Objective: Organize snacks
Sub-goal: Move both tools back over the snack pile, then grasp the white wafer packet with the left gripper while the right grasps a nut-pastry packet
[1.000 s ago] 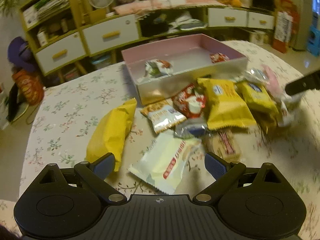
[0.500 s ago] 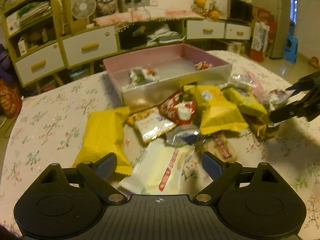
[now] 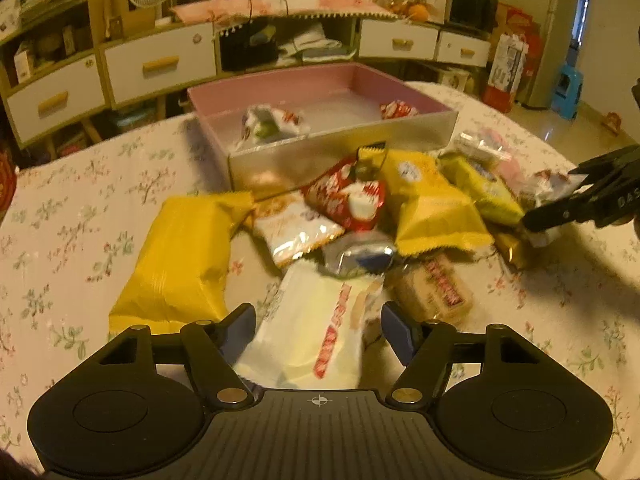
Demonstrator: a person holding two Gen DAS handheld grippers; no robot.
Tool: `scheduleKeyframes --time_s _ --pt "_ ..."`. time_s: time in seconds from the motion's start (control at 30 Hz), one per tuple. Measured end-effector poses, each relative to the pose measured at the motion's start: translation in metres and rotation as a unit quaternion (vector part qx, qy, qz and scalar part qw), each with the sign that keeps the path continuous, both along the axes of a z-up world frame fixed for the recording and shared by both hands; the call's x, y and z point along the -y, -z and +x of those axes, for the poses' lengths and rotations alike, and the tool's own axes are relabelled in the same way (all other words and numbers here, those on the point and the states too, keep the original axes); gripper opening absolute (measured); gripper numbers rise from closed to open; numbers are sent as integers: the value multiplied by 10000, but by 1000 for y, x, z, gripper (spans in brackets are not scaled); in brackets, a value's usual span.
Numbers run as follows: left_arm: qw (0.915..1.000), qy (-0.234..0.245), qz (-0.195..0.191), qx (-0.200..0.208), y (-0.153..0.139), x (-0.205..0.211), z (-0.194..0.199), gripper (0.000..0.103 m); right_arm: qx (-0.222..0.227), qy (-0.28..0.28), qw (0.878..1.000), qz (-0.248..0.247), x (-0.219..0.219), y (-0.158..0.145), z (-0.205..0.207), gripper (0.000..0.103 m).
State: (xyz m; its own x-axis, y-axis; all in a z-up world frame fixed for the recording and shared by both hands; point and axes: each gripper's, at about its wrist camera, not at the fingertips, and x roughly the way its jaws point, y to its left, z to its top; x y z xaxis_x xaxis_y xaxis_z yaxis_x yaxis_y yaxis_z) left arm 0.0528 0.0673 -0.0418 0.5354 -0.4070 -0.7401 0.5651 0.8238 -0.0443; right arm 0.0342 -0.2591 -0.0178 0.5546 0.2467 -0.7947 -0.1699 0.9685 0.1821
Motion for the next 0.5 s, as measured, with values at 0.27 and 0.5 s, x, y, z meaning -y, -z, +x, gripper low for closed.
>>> scheduleKeyframes --time_s 0.27,0.5 --pt "9998 -81 199 48 0 2 -3 60 -33 -114 9999 -31 -3 -1 0 69" --pt "9990 -166 413 12 -5 14 -9 46 -143 -122 9998 -104 -2 -1 1 53"
